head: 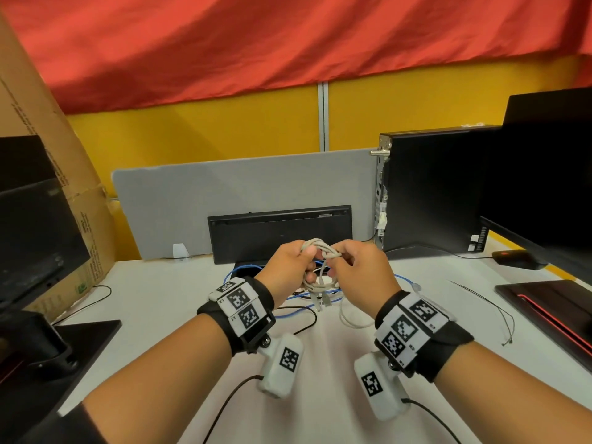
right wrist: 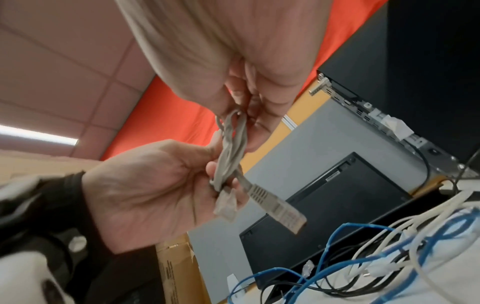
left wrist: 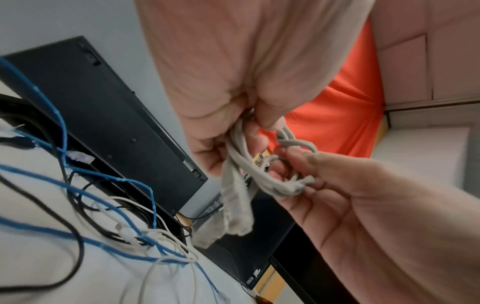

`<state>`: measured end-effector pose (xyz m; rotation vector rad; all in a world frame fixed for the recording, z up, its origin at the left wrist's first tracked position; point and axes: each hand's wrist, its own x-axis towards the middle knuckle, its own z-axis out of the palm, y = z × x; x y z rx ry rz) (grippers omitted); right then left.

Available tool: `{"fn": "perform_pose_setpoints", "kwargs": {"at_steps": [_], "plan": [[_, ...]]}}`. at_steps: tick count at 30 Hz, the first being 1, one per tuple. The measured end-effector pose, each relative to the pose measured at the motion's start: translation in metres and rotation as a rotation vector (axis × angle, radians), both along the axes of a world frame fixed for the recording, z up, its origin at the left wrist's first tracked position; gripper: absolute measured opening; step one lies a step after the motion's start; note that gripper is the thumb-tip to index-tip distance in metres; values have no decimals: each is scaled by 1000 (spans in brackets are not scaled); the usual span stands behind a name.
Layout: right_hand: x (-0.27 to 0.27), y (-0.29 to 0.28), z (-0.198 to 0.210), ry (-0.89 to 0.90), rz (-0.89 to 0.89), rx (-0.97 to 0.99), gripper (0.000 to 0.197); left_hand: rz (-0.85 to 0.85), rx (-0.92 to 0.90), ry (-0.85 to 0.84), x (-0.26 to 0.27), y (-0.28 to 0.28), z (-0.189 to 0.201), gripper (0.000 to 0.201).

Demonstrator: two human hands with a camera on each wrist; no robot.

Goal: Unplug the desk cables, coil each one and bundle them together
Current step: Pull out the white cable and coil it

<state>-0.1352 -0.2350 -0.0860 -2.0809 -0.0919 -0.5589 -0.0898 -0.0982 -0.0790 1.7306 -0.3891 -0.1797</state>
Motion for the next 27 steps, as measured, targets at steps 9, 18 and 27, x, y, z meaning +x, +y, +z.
{"fn": "perform_pose_setpoints", "kwargs": {"at_steps": [9,18,27], "plan": [[-3,-2,4,36,46,166,19,87,-29,-250,-1,-8,-6,24],[-19,6,13,105,261,835,28,102,-22,-347,-3,-10,-8,22],[-23,6,19,275,579,1166,46,-52,23,-277,2,1,-6,21]]}}
